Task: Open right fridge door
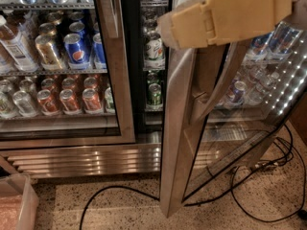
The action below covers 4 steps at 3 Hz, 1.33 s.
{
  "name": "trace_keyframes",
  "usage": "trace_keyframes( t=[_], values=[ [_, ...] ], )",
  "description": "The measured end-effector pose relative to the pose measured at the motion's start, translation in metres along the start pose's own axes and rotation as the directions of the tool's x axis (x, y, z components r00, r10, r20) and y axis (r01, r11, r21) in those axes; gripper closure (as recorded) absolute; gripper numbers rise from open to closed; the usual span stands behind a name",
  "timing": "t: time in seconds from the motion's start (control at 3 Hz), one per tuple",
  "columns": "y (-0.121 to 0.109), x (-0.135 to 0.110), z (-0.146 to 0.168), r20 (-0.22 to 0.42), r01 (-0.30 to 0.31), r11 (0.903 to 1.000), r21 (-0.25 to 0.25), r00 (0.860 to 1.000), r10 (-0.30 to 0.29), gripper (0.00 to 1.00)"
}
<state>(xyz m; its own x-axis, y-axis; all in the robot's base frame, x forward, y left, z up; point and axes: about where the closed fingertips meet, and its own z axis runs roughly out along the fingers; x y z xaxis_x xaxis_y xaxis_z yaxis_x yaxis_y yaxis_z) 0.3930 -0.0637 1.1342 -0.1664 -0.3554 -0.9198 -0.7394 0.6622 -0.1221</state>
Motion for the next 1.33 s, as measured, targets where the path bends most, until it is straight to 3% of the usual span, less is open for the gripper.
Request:
trace_keyframes(
  t=[1.33],
  values=[
    [0.0,0.0,0.0,0.0,0.0,1.0,0.0,1.0,0.0,0.0]
  ],
)
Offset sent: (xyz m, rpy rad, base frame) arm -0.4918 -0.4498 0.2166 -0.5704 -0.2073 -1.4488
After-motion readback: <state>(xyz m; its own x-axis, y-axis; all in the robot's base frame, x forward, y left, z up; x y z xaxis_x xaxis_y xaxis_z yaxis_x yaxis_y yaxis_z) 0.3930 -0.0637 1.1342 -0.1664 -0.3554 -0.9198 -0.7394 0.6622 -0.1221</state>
